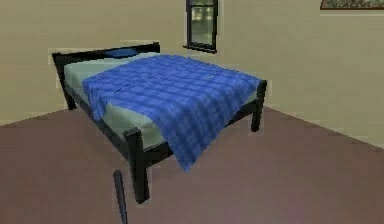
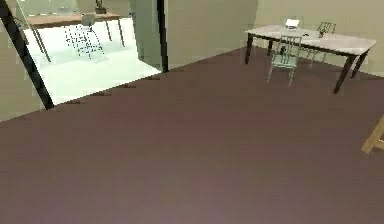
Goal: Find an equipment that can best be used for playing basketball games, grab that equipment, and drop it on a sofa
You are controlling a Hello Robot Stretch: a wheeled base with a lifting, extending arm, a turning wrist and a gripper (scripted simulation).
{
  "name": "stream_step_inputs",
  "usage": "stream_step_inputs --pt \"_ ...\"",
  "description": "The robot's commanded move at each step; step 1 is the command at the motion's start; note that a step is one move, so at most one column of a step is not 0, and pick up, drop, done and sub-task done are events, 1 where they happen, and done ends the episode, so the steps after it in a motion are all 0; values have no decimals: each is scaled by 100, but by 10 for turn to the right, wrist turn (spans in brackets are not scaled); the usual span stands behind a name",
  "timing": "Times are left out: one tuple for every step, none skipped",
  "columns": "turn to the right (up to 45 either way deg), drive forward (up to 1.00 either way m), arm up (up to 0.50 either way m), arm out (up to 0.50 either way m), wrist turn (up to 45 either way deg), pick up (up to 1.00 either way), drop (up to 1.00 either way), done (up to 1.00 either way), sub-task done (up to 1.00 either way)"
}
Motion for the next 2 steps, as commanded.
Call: stream_step_inputs --pt "30 0 0 0 0 0 0 0 0" --pt "0 10 0 0 0 0 0 0 0"
